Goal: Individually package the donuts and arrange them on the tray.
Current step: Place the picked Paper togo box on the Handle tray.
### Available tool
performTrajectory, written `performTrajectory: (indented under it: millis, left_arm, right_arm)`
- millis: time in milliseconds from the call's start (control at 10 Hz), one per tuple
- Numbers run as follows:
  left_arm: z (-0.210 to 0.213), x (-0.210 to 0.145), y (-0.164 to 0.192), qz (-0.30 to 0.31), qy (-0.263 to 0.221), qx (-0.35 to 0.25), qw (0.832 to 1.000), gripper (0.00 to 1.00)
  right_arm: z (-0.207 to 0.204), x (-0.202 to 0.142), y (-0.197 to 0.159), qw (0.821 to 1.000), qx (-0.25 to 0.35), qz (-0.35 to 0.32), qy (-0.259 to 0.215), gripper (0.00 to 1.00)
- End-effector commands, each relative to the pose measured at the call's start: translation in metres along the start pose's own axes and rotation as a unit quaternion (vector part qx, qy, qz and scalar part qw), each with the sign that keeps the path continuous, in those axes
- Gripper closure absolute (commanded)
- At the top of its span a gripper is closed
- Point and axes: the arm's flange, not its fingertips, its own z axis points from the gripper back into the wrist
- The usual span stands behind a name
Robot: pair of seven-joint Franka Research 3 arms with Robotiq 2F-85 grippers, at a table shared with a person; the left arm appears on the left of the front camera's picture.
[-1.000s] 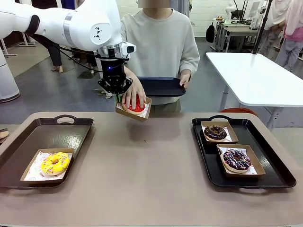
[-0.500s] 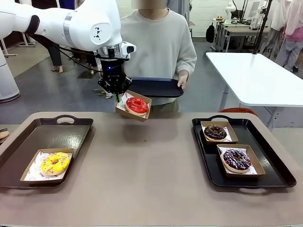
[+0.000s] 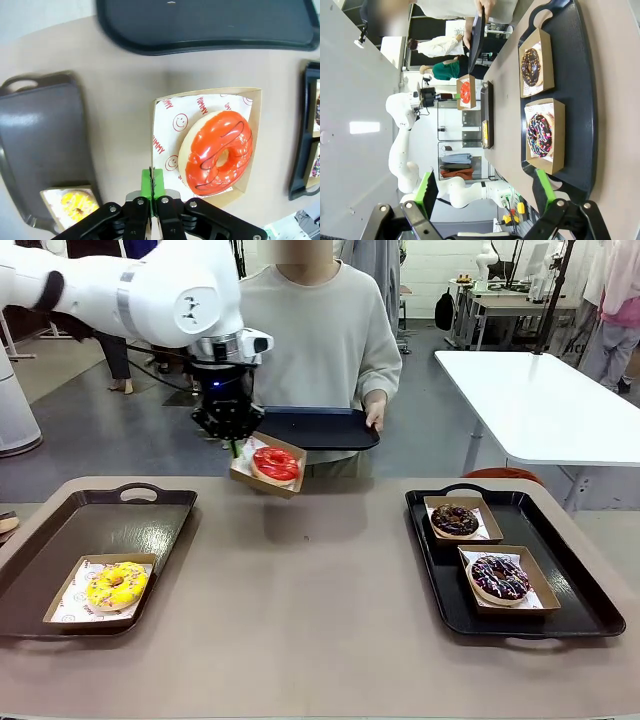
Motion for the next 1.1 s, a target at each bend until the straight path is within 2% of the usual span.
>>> performTrajectory:
  millis: [0, 200, 600, 800, 1000]
  left_arm:
    - [0.009, -0.041, 0.061, 0.015, -0.003, 0.015, 1.0, 0.99]
    - [0.019, -0.065, 0.114, 0.009, -0.004, 0.008, 1.0, 0.99]
    - [0.015, -0.1, 0.219, 0.076, -0.003, 0.007, 0.997, 0.99]
    - [0.006, -0.104, 0.255, 0.094, 0.004, 0.005, 0.996, 0.99]
    - [0.001, -0.104, 0.267, 0.098, -0.005, -0.002, 0.995, 0.99]
  right_arm:
    - [0.001, 0.0, 0.003, 1.0, 0.0, -0.003, -0.001, 0.0]
    - [0.001, 0.0, 0.003, 1.0, 0.0, -0.003, -0.001, 0.0]
    - [0.001, 0.0, 0.003, 1.0, 0.0, -0.003, -0.001, 0.0]
    - [0.001, 0.0, 0.003, 1.0, 0.0, -0.003, -0.001, 0.0]
    - [0.001, 0.0, 0.003, 1.0, 0.0, -0.003, -0.001, 0.0]
